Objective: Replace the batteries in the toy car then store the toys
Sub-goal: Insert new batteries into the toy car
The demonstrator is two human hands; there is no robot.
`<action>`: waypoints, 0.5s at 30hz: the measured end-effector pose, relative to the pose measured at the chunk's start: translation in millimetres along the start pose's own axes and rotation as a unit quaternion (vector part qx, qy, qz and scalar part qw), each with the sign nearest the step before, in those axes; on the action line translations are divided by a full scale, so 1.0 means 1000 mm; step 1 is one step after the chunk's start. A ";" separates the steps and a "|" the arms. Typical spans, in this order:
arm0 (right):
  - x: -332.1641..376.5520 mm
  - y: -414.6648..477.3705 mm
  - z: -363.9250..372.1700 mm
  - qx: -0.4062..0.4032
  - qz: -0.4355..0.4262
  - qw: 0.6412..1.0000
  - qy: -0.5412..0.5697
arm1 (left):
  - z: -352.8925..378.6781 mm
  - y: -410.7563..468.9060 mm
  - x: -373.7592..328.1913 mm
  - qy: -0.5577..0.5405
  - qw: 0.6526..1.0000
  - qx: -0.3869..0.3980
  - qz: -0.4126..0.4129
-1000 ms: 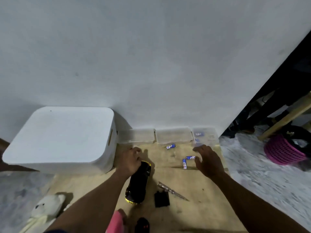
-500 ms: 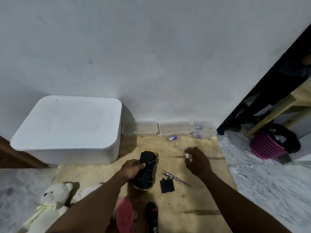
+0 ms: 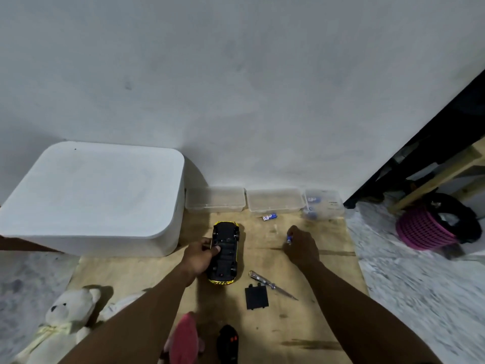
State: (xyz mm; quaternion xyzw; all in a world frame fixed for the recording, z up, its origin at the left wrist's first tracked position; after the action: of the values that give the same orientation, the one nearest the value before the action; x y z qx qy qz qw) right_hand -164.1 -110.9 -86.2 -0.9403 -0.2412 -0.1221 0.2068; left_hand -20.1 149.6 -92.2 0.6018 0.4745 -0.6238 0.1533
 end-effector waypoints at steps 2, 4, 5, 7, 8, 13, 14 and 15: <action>0.001 0.004 0.000 0.007 0.003 1.000 -0.006 | 0.002 0.005 -0.007 -0.017 1.000 -0.011 0.004; 0.001 0.008 -0.001 0.021 0.000 1.000 -0.016 | 0.005 0.008 -0.012 -0.029 0.999 -0.021 0.007; 0.001 0.009 -0.002 0.029 0.000 0.999 -0.025 | 0.007 0.009 -0.014 -0.033 0.999 -0.025 0.008; 0.001 0.010 -0.005 0.034 -0.007 0.998 -0.051 | 0.009 0.009 -0.018 -0.038 0.999 -0.031 0.008; 0.000 0.010 -0.006 0.030 -0.016 0.997 -0.068 | 0.010 0.010 -0.018 -0.040 0.999 -0.033 0.007; -0.003 0.012 -0.005 -0.030 -0.049 0.992 -0.114 | 0.008 0.013 -0.013 -0.031 0.998 -0.045 0.010; -0.005 0.013 -0.001 -0.029 -0.042 0.993 -0.102 | 0.007 0.013 -0.011 -0.028 0.999 -0.045 0.009; -0.006 0.014 0.005 -0.023 -0.035 0.995 -0.087 | 0.005 0.013 -0.009 -0.025 0.999 -0.044 0.009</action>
State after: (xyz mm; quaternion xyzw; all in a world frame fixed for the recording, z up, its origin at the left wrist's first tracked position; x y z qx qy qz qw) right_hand -161.8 -122.4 -97.1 -0.9428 -0.2883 -0.0521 0.1591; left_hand -11.4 135.6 -89.9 0.5827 0.4920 -0.6161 0.1968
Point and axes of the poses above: each hand's wrist, its own y-axis towards the middle knuckle, its own z-axis out of the palm, x = y × z, the point moved 2 cm from there along y, towards the middle knuckle, and after that the axes turned 13 degrees about z, right-handed, at the moved point
